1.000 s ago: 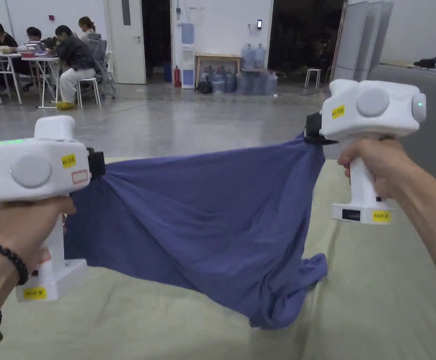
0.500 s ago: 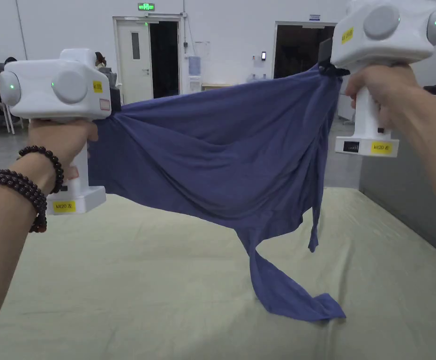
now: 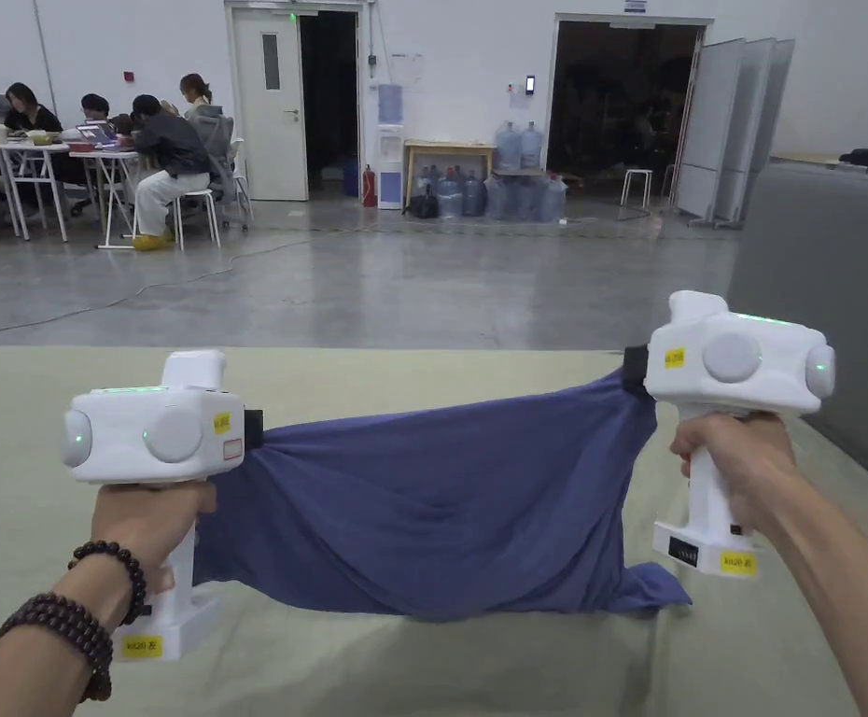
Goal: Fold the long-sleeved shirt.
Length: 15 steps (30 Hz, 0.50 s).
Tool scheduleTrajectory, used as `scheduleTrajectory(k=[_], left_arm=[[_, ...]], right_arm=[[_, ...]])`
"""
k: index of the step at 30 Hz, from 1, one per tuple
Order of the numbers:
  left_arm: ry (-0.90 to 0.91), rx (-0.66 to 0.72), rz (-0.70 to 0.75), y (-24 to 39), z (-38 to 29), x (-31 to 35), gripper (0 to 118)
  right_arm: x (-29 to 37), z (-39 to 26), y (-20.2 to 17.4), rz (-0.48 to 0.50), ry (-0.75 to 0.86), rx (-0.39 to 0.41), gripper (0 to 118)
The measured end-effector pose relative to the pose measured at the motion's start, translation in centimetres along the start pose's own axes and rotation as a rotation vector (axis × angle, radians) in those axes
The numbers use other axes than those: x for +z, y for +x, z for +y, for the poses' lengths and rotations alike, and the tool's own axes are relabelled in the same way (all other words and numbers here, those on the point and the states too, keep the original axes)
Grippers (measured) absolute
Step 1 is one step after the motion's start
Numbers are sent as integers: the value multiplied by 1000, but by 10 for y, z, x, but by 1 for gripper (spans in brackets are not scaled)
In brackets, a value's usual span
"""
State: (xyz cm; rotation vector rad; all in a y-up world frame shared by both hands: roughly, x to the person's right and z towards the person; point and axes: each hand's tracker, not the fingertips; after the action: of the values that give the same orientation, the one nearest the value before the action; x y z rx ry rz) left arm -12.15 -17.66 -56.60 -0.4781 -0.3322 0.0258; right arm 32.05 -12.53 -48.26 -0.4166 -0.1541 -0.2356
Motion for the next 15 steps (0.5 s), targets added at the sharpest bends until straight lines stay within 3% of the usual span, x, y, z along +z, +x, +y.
scheduleTrajectory(k=[7,11,15], left_arm=[[-4,-48,-38,3,-89,92,0],[-143,-181,-52,1,-172,137,0],[-343,-151,-75,-9,-253,158,0]], right_arm=[[119,-111,-9,-49,-19,112,4],[175,-210,7,-63,-208,92,4],[203,-315,19,-61,-481,65,4]])
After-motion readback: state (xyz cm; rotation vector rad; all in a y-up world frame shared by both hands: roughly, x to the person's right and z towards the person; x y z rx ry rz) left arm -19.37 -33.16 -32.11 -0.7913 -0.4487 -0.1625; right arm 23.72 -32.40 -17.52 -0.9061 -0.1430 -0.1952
